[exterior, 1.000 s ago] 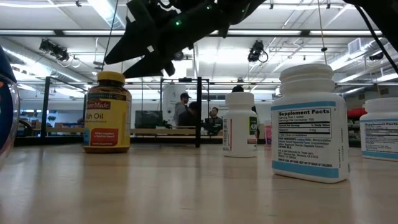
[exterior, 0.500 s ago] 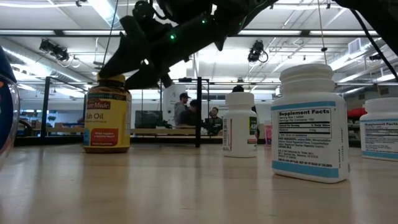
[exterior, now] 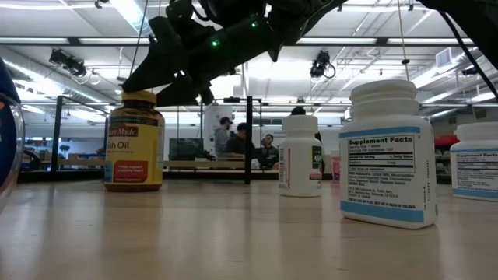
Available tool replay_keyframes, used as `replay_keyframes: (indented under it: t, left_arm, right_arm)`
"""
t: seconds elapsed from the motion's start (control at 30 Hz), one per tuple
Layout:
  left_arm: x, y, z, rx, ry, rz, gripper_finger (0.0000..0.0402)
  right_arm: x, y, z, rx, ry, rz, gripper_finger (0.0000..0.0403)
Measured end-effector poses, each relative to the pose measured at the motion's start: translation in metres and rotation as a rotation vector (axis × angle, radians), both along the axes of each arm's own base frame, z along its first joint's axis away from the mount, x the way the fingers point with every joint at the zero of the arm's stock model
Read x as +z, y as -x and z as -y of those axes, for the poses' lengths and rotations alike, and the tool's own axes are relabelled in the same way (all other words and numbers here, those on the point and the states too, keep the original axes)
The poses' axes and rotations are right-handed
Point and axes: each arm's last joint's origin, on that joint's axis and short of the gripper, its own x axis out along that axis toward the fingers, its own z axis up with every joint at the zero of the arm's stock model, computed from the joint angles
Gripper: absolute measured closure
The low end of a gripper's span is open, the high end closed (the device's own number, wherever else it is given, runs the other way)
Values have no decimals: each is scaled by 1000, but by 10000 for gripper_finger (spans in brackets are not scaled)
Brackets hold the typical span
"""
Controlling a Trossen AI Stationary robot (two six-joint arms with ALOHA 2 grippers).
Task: Pick and place medicine bottles onto shelf by color
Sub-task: Put the yellow medicine bottle on the shelf
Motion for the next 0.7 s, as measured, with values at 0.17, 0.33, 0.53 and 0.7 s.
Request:
replay_keyframes:
  t: [0.17,0.33,0.53,0.7]
  left_arm:
    - [0,0,0,0,1,-3,165]
    - [-1,0,0,1,6,-6,169]
    - [-1,0,0,2,9,-8,167]
    - [-1,0,0,2,11,-10,172]
  right_arm:
    - [-13,-2,-4,15,-3,-32,70]
    - [-13,-2,-9,-10,12,-29,71]
    - [-12,-2,-8,-16,3,-19,89]
    - [-11,-3,-9,-31,-36,-10,123]
